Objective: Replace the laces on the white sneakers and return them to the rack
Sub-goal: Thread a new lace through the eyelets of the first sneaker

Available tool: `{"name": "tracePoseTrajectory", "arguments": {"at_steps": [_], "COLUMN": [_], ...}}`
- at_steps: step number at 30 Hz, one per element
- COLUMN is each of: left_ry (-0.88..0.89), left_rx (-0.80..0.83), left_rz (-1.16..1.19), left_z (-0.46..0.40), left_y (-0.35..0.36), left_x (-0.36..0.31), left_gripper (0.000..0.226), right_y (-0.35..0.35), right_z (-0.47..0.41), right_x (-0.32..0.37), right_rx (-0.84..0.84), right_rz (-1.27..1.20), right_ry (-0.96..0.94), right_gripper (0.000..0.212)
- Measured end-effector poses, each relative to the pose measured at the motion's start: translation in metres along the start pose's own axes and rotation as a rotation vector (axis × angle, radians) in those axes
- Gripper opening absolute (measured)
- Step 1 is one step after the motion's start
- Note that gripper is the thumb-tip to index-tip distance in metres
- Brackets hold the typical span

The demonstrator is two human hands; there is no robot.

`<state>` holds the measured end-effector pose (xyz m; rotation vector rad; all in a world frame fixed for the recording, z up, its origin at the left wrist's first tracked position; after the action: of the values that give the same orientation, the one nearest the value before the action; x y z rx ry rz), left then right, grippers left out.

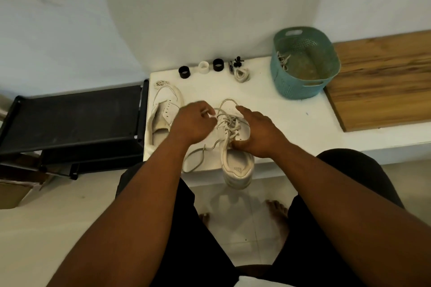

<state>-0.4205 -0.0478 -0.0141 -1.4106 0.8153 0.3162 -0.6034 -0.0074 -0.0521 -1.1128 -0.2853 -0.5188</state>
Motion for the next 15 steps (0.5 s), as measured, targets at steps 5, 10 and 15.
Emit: {"name": "tracePoseTrajectory", "arguments": {"at_steps": [5, 10, 15], "left_ry": [-0.070, -0.285, -0.388], "left_rx": [0.191, -0.315, -0.327], "left_rz": [-0.101, 1.031, 1.071], "left_z": [0.009, 0.022, 0.028], "left_y": [0.026, 0.016, 0.022], "left_x": [0.005, 0.014, 0.022], "left_gripper": [0.028, 0.025, 0.018], "right_y": [0.005, 0.009, 0.009], "right_z": [0.005, 0.005, 0.003], "right_x": [-0.006, -0.010, -0.010], "right_rx": [-0.026, -0.009, -0.013], "right_rz": [-0.075, -0.118, -0.124], "right_ry": [0.061, 0.088, 0.091], "right_gripper": [0.117, 0.126, 0.126]}}
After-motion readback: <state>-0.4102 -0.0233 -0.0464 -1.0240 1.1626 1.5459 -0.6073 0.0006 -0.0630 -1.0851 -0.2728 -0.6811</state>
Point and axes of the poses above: each hand's wrist, its own z-axis away from the middle knuckle, its own y-axis out of the palm, x = y × z, the point moved 9 cm from there along -z, towards the middle knuckle, and after that the axes turned 15 degrees about y, right-handed, at the moved point
